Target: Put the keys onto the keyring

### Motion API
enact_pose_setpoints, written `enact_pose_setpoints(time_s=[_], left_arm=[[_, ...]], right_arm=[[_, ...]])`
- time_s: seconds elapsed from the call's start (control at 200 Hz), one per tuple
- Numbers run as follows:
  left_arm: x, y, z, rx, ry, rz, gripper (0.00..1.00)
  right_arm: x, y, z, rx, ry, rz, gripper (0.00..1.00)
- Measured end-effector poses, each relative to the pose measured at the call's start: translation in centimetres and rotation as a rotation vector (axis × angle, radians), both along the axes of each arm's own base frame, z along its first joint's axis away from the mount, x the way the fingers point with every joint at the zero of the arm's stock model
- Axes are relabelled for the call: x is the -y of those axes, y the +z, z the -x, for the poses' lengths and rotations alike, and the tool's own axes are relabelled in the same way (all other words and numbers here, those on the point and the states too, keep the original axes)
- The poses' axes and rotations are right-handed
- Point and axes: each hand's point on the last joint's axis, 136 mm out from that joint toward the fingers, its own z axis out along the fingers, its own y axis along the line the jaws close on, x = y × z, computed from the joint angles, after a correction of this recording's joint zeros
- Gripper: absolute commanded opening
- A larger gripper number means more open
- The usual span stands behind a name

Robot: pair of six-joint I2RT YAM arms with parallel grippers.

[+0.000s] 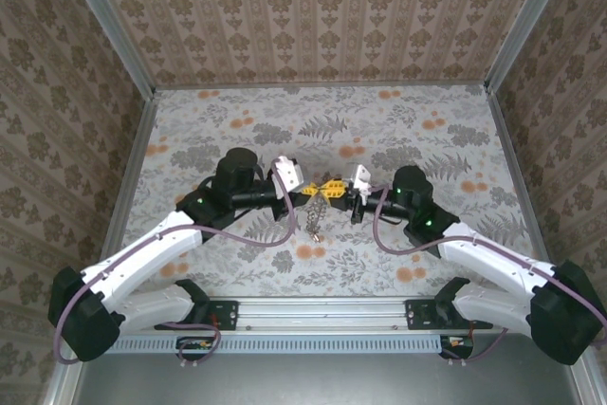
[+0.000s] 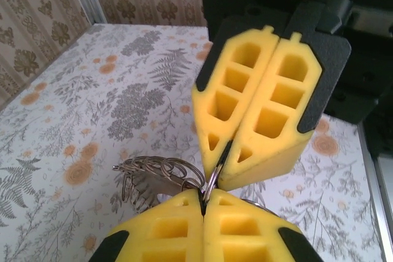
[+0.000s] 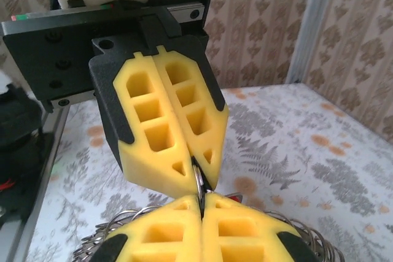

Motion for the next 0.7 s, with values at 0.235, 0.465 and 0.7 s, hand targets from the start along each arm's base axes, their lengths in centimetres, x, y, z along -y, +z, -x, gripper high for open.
enact_pose_setpoints(time_s=[0.235,0.465,0.7], left_arm=[[-0.3,-0.9,1.2,0.08,-0.051,-0.163,0.0],[0.0,-1.4,2.0,0.154,-0.097,-0.241,0.0],[0.0,-2.8,2.0,0.156,-0.108,-0.302,0.0]], right_arm=[[-0.2,1.5,1.4,0.073,0.115,0.178,0.3],[-0.2,-1.5,1.6,-0.029,0.165,0.302,0.26],[-0.2,-2.5,1.8,-0.092,0.179,0.333,0.0]])
